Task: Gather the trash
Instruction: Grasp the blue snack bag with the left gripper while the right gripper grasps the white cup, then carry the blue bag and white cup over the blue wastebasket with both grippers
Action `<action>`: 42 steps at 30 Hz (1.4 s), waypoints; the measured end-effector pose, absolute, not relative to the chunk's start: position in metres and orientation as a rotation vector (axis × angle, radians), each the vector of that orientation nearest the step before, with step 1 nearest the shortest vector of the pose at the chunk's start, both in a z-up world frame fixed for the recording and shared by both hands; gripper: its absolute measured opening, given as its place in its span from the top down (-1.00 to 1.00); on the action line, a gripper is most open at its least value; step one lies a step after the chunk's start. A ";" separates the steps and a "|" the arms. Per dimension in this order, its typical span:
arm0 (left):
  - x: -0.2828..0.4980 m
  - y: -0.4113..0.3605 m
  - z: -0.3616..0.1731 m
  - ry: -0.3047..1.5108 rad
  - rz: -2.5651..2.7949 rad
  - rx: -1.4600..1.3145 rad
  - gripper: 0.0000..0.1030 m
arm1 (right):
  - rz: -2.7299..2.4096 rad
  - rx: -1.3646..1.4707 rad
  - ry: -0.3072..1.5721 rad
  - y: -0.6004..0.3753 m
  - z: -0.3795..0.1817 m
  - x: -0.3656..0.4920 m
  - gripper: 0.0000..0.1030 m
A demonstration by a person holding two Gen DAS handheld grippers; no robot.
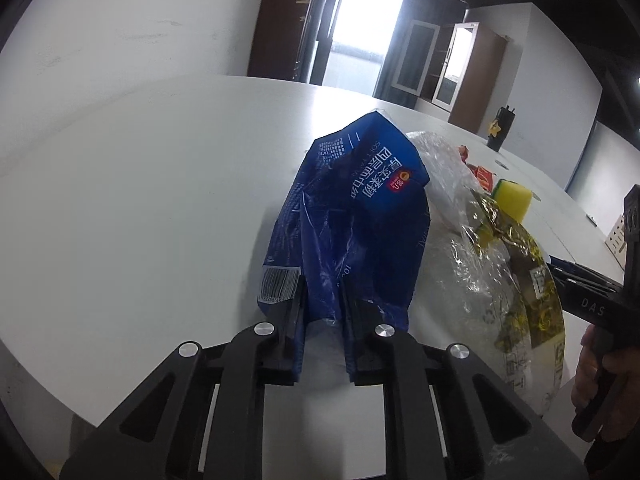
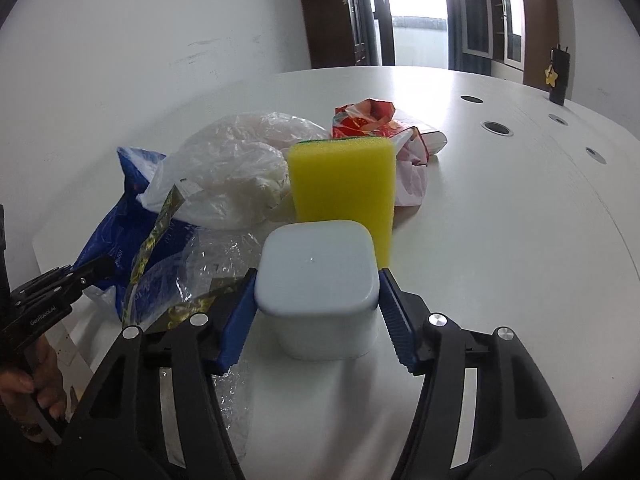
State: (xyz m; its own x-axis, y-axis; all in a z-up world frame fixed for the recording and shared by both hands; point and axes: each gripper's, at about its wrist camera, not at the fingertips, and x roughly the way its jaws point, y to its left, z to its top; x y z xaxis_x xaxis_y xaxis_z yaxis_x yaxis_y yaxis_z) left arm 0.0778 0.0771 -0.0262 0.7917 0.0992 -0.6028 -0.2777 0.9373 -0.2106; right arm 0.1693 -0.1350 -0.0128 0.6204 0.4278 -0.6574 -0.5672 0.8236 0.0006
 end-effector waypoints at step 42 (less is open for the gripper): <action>-0.119 0.050 -0.095 0.791 -0.027 -0.283 0.81 | 0.638 -0.320 0.733 -0.222 -0.096 -0.036 -0.08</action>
State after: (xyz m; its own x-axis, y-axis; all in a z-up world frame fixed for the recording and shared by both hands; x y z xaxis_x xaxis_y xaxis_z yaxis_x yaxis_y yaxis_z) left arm -0.1185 0.0499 -0.0951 0.7047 -0.1293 -0.6976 -0.0819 0.9619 -0.2609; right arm -0.0357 -0.2220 -0.0955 0.5676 0.4254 -0.7049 -0.6398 0.7667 -0.0526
